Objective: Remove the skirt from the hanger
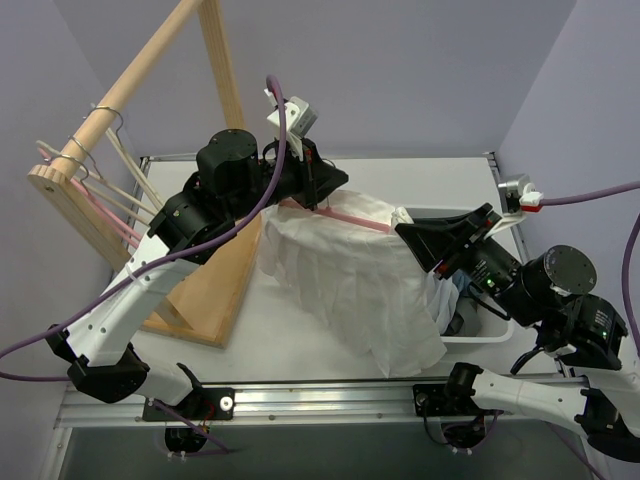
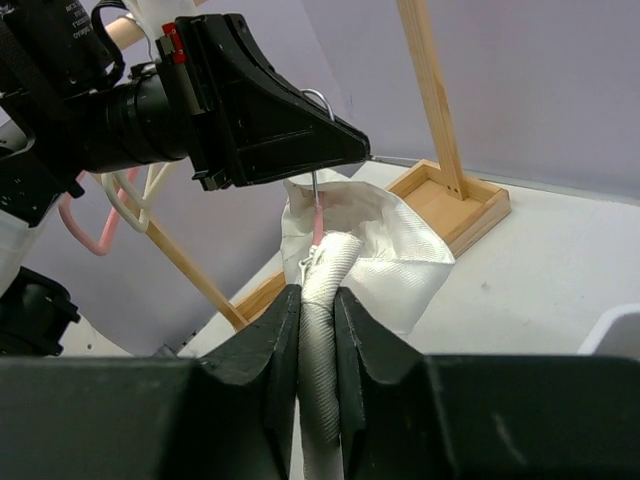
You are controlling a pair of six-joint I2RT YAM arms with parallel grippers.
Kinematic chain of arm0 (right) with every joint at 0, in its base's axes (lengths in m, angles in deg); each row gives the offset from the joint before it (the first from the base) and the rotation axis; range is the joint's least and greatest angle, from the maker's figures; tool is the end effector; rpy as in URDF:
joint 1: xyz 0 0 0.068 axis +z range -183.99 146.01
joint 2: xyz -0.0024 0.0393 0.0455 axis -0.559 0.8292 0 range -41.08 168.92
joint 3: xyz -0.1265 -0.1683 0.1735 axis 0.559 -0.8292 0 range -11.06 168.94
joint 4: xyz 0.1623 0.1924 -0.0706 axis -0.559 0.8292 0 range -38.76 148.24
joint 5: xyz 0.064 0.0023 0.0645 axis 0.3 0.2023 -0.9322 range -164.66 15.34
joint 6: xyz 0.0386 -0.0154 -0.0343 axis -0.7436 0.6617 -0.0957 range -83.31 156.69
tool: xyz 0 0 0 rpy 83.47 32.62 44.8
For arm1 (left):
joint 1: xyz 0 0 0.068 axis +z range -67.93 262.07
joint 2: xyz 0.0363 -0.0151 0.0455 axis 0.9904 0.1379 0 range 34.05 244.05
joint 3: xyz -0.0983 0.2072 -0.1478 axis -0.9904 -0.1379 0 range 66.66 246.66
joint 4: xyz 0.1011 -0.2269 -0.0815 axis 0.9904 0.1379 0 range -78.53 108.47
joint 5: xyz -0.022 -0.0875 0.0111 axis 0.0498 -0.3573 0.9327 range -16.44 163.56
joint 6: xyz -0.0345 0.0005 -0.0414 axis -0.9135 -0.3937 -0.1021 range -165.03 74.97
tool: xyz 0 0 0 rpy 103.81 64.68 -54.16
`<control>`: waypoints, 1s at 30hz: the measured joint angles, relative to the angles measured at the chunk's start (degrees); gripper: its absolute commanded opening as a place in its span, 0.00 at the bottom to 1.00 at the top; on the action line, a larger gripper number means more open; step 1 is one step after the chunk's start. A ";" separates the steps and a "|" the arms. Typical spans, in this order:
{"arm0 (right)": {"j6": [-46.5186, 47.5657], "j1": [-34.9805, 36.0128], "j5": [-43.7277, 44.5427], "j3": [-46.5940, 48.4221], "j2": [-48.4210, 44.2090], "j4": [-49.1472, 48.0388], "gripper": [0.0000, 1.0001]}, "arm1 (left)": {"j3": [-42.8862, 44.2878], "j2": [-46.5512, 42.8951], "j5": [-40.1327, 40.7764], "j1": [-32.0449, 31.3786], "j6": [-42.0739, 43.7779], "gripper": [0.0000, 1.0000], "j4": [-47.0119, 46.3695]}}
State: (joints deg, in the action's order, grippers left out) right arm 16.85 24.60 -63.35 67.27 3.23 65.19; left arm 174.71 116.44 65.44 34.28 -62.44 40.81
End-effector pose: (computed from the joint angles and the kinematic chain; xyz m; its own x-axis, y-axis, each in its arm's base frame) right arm 0.0596 0.0842 0.5221 -0.0832 0.5023 -0.8607 -0.7576 0.5292 0.3821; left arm 0.1904 -0.2173 0.5283 -0.2890 -0.1223 -0.9495 0.7771 0.5492 -0.3073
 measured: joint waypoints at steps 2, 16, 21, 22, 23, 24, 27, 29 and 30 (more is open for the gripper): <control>0.35 0.00 -0.11 0.00 0.31 -0.04 0.00 | 0.00 0.02 0.31 0.02 0.07 0.02 0.04; -0.24 0.04 1.51 -0.26 -1.20 1.73 0.00 | 0.35 1.01 5.20 -1.20 0.20 0.02 -0.44; -1.18 0.02 4.63 -0.26 -3.72 4.90 0.00 | 5.95 6.32 5.88 -2.84 1.14 0.02 -0.39; -1.40 0.02 5.22 -0.26 -4.26 5.66 0.00 | 6.82 7.23 5.70 -3.13 1.16 0.02 -0.28; -1.73 0.02 5.84 -0.31 -4.90 6.45 0.00 | 7.52 8.00 5.40 -3.37 1.18 0.02 -0.24; -2.08 0.02 6.21 -0.37 -5.53 7.02 0.00 | 7.93 8.57 5.05 -3.61 1.16 0.02 -0.26; -2.99 0.02 6.84 -1.38 -7.63 8.24 0.00 | 8.15 9.27 4.55 -4.33 1.16 0.02 -0.22; -3.41 0.04 6.95 -2.34 -9.27 8.37 0.00 | 8.15 9.31 4.20 -4.48 1.14 0.02 -0.20; -3.63 0.07 6.99 -2.64 -9.90 8.37 0.00 | 8.13 9.25 4.04 -4.48 1.09 0.02 -0.26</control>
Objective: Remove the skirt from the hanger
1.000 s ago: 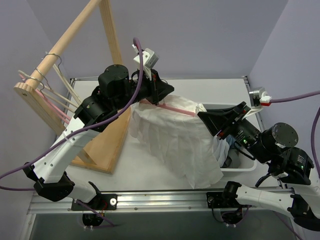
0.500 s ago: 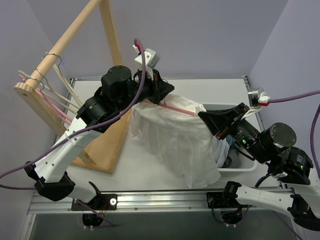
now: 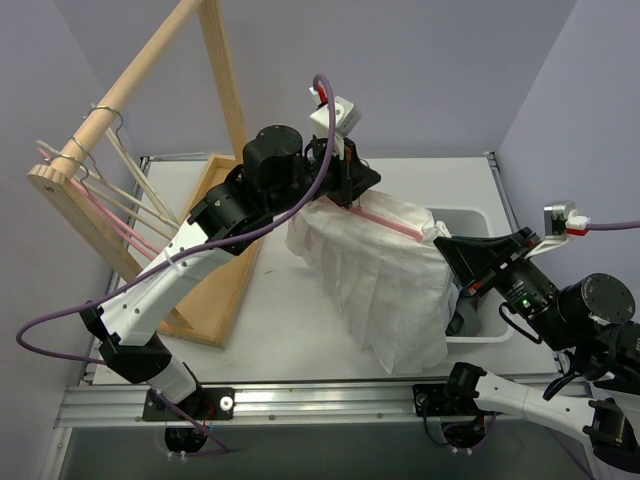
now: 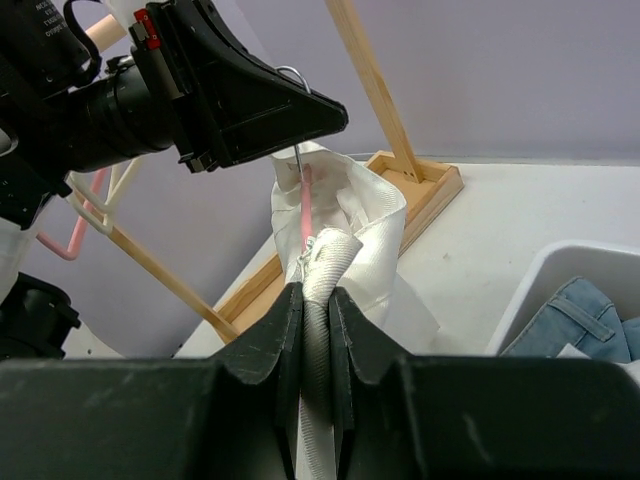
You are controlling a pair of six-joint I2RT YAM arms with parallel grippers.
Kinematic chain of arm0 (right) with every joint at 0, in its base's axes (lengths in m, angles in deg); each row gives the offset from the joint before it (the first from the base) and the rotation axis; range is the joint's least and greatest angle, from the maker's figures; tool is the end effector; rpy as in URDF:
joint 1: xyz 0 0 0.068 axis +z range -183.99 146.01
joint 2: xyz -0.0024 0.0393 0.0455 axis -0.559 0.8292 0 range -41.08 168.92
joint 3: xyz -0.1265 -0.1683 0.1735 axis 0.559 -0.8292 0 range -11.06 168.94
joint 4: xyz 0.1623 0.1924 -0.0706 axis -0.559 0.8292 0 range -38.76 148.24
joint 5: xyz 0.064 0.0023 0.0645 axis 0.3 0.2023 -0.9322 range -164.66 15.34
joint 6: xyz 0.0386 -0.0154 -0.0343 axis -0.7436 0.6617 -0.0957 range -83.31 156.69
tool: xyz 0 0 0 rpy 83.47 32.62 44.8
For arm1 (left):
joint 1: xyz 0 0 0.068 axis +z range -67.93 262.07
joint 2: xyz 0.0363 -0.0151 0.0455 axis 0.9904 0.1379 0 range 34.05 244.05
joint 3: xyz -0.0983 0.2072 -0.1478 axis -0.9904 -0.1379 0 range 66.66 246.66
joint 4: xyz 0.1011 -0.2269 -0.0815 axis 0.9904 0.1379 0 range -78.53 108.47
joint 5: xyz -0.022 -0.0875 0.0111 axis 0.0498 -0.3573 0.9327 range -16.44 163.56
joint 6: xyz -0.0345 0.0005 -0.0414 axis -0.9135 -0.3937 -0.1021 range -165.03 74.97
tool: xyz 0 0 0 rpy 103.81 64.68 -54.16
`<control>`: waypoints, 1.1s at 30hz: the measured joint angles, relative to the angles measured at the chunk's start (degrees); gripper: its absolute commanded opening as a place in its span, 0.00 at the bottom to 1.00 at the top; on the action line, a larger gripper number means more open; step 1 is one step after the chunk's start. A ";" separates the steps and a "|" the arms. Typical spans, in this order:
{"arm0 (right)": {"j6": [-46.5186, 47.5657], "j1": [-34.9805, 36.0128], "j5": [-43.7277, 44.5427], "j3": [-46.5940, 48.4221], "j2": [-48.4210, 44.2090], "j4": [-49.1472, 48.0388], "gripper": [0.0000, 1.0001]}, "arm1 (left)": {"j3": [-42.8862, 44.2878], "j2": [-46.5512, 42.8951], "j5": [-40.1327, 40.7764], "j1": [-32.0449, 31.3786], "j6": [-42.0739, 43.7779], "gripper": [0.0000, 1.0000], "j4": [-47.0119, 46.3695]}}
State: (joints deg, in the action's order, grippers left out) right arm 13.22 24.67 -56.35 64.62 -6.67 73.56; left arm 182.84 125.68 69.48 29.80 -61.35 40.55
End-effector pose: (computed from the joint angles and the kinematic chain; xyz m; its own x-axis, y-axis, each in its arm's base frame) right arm 0.0349 0.0358 0.5044 -0.1064 0.5521 -0.8269 -0.6693 0.5753 0.4702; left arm 0.2027 -0.2661 0.5251 -0.2804 -0.0957 -0.9551 0.7852 0.5495 -0.2856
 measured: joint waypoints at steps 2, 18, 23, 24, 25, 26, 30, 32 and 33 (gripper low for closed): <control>-0.35 0.00 0.09 -0.24 -0.55 0.07 0.00 | -0.39 -0.24 -0.33 0.00 -0.15 0.02 -0.31; 1.99 0.00 -0.11 -2.36 1.75 3.67 0.92 | 1.07 -1.86 14.19 5.70 2.60 0.02 -0.63; 4.83 0.00 1.05 -2.78 1.77 2.97 0.96 | 1.07 -3.04 14.32 5.51 2.64 0.02 -0.61; 5.51 0.02 1.46 -2.45 2.14 2.82 0.96 | 1.07 -3.30 14.32 5.51 2.62 0.02 -0.61; 6.03 0.15 1.99 -1.99 2.80 2.62 0.96 | 1.07 -3.58 14.32 5.51 2.62 0.02 -0.61; 6.64 0.31 2.54 -1.36 3.72 2.49 0.95 | 1.07 -3.91 14.32 5.51 2.62 0.02 -0.61; 8.63 0.33 3.43 0.83 9.29 1.09 0.83 | 1.07 -5.25 14.29 5.51 2.62 0.02 -0.61; 9.42 0.33 4.04 1.03 12.24 0.48 0.06 | 1.07 -5.73 14.27 5.51 2.60 0.02 -0.61; 9.86 0.33 4.55 1.03 13.77 0.37 0.00 | 1.07 -5.84 14.27 5.51 2.60 0.02 -0.61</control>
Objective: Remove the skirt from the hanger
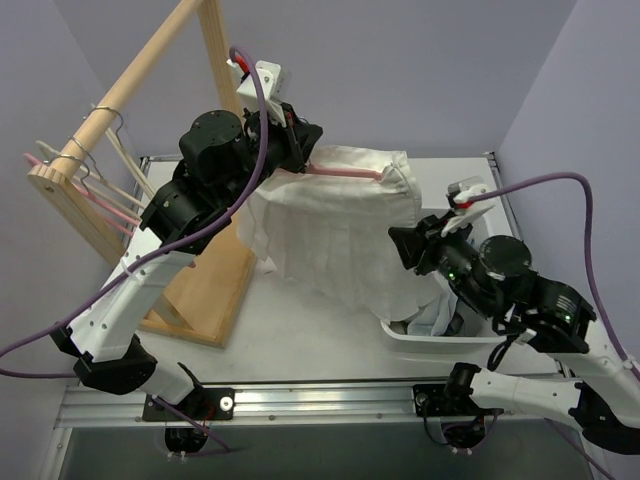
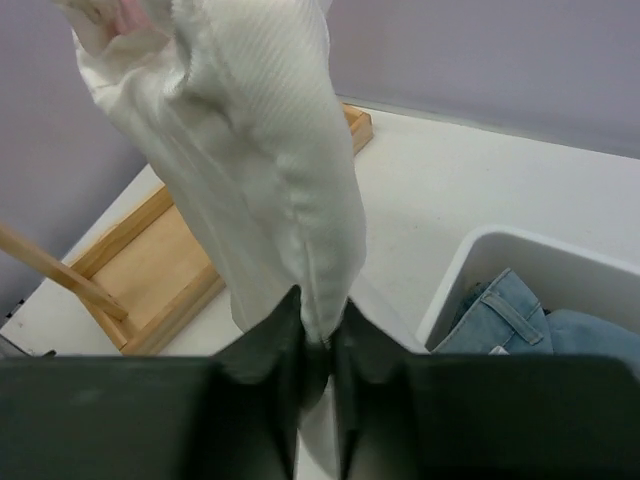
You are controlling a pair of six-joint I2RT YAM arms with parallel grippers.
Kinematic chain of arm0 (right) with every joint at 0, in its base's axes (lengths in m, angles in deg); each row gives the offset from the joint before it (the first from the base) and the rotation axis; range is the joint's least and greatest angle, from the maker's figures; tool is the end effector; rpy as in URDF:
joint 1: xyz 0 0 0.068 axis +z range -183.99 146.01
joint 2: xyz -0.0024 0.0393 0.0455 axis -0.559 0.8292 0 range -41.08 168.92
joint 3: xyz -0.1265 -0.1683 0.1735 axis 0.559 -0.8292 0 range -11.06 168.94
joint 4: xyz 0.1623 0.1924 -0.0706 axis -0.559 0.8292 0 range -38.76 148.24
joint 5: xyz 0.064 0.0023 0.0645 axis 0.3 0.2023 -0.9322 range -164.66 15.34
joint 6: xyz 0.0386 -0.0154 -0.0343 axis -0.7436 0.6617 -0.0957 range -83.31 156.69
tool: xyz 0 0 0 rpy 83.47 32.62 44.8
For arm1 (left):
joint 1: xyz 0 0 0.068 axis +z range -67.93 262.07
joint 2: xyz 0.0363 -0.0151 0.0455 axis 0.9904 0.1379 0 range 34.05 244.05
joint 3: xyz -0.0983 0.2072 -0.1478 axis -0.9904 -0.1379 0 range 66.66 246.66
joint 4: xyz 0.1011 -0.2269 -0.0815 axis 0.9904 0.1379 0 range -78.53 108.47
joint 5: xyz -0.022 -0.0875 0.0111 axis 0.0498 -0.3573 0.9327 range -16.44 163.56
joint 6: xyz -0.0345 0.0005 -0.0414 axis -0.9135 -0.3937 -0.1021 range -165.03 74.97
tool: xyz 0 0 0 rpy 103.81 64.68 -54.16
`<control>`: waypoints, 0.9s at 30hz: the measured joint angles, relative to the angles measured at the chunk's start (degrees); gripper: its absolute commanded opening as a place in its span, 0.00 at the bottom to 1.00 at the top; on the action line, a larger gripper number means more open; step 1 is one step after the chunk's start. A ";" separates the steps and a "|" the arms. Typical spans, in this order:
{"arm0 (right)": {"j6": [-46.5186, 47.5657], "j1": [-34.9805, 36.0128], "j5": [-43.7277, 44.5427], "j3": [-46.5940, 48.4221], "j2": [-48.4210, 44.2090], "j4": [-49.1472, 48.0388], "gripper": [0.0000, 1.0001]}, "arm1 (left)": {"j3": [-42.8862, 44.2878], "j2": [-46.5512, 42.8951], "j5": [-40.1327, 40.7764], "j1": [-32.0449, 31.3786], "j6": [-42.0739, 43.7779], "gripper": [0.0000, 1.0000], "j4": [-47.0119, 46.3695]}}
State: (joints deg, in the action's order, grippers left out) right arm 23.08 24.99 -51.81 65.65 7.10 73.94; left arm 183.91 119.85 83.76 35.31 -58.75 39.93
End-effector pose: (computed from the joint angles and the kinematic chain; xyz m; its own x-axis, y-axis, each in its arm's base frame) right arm 0.0823 0.1101 0.4908 -0.0881 0.2742 -0.9576 -0.5864 0.7629 0.2724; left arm 0.2013 -0.2049 0.5615 -0.1067 -0.2273 -0.9680 0.5873 0.7711 -0.2458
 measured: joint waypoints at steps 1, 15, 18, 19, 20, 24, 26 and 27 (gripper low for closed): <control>-0.22 0.00 0.48 0.00 0.96 -0.09 0.00 | 0.00 -0.07 0.00 0.00 0.07 0.02 0.02; -8.22 0.72 11.56 -1.62 -20.31 11.06 0.00 | 0.00 0.22 0.11 -1.70 -2.62 0.02 -5.31; -9.42 0.68 14.25 -0.28 -23.39 13.53 0.00 | 0.00 0.13 -0.09 -1.11 -3.67 0.02 -5.99; -9.60 0.68 14.36 -0.46 -23.34 13.46 0.00 | 0.00 0.13 -0.61 -1.05 -4.44 0.02 -6.21; -9.70 0.68 14.43 -1.18 -22.84 13.05 0.00 | 0.00 0.13 -1.22 -1.01 -5.16 0.02 -6.25; -9.77 0.68 13.42 -6.73 -17.03 8.24 0.00 | 0.00 0.11 -6.38 -0.24 -9.90 0.02 -7.87; -9.53 0.68 12.46 -9.44 -10.82 4.42 0.00 | 0.00 0.04 -10.67 0.02 -13.64 0.02 -9.90; -9.44 0.68 12.24 -10.10 -8.09 3.17 0.00 | 0.00 -0.04 -12.90 0.00 -15.65 0.02 -11.26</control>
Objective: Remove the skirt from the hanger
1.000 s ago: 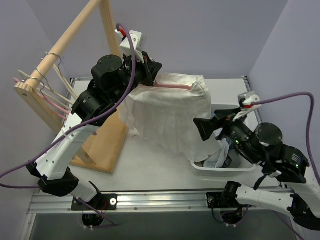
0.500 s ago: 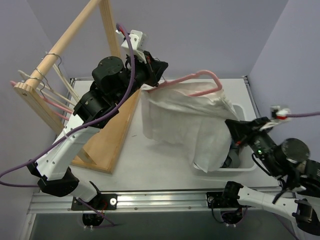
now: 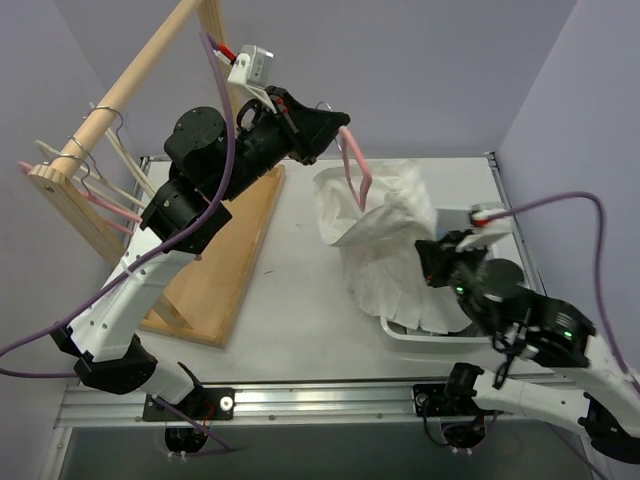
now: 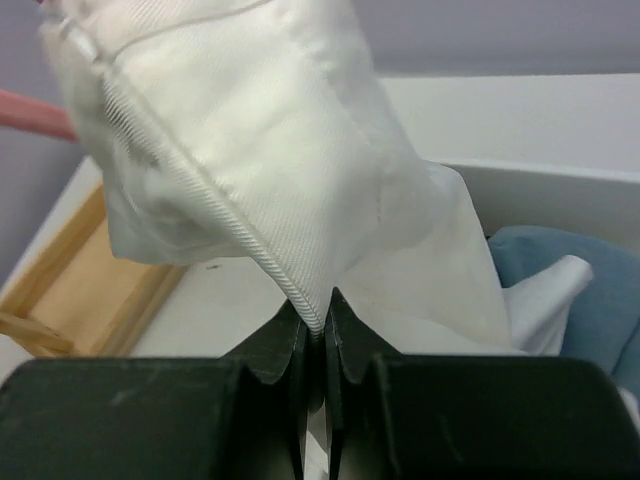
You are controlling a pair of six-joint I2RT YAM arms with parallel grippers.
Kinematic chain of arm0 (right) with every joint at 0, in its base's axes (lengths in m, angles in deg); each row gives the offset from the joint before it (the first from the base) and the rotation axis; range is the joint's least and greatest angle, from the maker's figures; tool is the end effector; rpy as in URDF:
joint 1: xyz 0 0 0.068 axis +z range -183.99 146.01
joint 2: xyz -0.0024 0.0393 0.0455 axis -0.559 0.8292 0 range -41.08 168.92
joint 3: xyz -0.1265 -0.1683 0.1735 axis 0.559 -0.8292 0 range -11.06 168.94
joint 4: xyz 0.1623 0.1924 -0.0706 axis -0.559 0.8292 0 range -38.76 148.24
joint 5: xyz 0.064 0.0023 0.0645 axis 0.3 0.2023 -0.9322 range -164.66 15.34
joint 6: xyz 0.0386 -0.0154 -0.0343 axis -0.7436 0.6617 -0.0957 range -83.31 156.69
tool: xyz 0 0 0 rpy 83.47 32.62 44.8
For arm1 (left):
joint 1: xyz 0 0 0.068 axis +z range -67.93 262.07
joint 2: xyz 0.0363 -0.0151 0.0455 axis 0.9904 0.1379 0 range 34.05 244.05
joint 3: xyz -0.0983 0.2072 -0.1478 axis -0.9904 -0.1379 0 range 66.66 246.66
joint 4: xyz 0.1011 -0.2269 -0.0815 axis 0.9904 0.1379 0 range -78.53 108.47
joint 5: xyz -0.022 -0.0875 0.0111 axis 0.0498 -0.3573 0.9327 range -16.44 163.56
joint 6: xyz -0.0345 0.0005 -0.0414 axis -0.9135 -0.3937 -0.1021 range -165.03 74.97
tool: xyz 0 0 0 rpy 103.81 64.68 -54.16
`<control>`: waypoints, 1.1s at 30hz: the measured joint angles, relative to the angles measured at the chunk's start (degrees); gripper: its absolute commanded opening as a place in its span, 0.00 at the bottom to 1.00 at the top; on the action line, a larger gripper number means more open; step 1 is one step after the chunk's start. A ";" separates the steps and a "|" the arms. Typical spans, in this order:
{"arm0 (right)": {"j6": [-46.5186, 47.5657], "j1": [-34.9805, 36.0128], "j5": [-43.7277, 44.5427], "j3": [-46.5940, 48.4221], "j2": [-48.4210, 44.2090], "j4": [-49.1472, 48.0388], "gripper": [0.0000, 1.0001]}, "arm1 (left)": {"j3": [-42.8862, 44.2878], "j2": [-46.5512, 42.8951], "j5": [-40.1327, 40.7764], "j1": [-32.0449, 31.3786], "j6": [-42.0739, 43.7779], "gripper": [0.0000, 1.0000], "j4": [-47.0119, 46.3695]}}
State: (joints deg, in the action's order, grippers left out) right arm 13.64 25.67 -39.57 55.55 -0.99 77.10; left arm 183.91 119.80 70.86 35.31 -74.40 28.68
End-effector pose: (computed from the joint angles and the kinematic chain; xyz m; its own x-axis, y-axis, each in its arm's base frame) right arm 0.0750 0.0877 0.4478 -0.1574 0.3652 -0.9175 -0.3849 0.8330 0.3975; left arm 0.1934 -0.2081 0.5830 -0.2250 -0.4759 -0.8502 0.7443 0.4792 -0.4652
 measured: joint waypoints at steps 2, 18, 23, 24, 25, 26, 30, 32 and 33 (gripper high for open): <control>0.42 -0.07 0.02 -0.50 7.13 -2.91 0.00 | -0.02 -0.31 -4.63 -0.11 -4.09 0.02 -3.26; 11.74 -9.44 4.74 30.08 24.85 -6.19 0.00 | -1.42 -16.70 -16.37 -0.39 -6.69 0.02 -3.98; 20.65 -9.44 10.78 42.53 27.10 -5.18 0.00 | -4.72 -18.71 -16.17 -0.39 -1.60 0.02 1.64; 22.29 -9.44 11.91 43.80 27.21 -4.94 0.00 | -5.79 -18.51 -16.17 -0.39 -0.98 0.02 2.71; 24.02 -9.44 13.18 44.76 27.17 -4.94 0.00 | -6.95 -18.23 -16.17 -0.39 -0.33 0.02 3.85; 25.35 -9.44 14.12 45.27 26.97 -4.96 0.00 | -8.07 -17.90 -16.17 -0.39 0.11 0.02 4.90; 29.64 -9.44 15.56 47.93 26.53 -4.46 0.00 | -12.04 -15.19 -16.17 -0.39 1.25 0.02 7.78; 31.26 -9.44 15.39 49.94 26.36 -4.22 0.00 | -13.53 -13.79 -16.17 -0.39 1.49 0.02 9.09; 32.02 -9.44 15.02 50.42 25.88 -4.24 0.00 | -14.10 -13.44 -16.15 -0.39 1.57 0.02 9.44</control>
State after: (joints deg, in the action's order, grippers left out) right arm 45.66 16.23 -24.55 105.97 24.89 72.86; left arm 169.81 106.36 54.71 34.92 -72.82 38.12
